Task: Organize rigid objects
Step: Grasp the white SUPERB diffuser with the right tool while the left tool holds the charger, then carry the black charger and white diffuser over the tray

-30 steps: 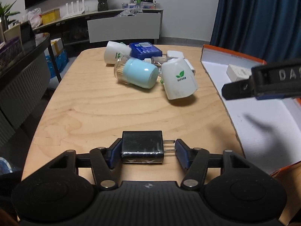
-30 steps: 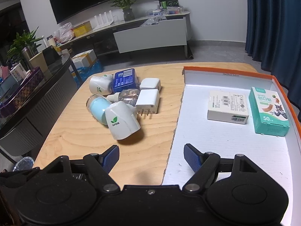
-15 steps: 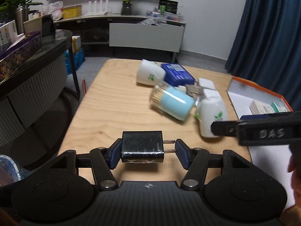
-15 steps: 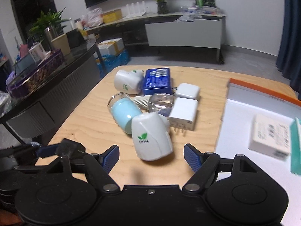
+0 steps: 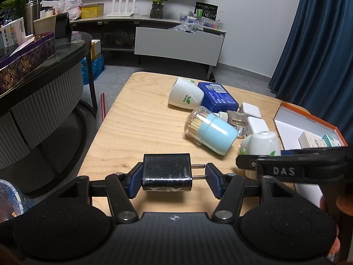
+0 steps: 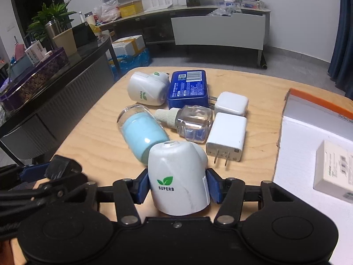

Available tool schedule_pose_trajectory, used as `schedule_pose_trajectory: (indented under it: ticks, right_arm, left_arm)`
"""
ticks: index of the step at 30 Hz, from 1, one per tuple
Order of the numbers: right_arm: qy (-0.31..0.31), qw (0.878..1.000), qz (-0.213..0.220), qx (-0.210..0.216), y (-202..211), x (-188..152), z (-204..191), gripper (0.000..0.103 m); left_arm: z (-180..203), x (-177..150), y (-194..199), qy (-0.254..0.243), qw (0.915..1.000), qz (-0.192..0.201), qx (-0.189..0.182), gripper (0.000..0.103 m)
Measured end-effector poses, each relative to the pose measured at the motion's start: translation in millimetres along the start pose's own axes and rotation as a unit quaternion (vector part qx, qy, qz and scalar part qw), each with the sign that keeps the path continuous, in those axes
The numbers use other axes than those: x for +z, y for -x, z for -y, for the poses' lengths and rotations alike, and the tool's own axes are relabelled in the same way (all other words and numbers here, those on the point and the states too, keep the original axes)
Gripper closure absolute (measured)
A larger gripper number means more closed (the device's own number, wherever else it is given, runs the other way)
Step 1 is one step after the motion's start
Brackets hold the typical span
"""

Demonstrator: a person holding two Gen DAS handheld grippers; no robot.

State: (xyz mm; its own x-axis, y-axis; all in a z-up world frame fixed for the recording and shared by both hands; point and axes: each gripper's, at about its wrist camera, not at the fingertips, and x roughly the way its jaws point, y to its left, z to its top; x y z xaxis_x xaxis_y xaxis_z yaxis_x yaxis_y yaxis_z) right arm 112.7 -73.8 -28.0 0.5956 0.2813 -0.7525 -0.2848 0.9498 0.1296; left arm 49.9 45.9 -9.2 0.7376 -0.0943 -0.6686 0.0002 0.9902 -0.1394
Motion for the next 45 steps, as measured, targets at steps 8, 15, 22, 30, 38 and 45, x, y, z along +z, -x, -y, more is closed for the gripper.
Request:
schedule_pose_trajectory:
  ticks: [8, 15, 22, 30, 38, 45]
  right_arm:
    - [-0.029, 0.999, 0.026, 0.006, 44, -9, 3, 0.037]
    - [-0.046, 0.998, 0.04, -0.009, 77, -20, 4, 0.037]
    - [-0.058, 0.997, 0.048, -0.014, 102, -35, 5, 0.037]
    - [-0.064, 0.996, 0.053, -0.021, 120, -47, 7, 0.037]
    - [-0.073, 0.995, 0.059, -0.028, 134, -56, 11, 0.037]
    - [-0.084, 0.994, 0.066, -0.036, 145, -61, 19, 0.037]
  left_arm:
    - [8, 4, 14, -0.003, 0.9999, 0.013, -0.01, 0.043]
    - [17, 4, 27, -0.005, 0.9997, 0.018, -0.016, 0.043]
    - [27, 1, 37, -0.011, 0.9995, 0.02, -0.024, 0.043]
    - [37, -1, 46, -0.018, 0.9989, 0.026, -0.034, 0.043]
    - [44, -3, 52, -0.023, 0.9985, 0.028, -0.042, 0.043]
    - [54, -4, 55, -0.03, 0.9979, 0.028, -0.051, 0.043]
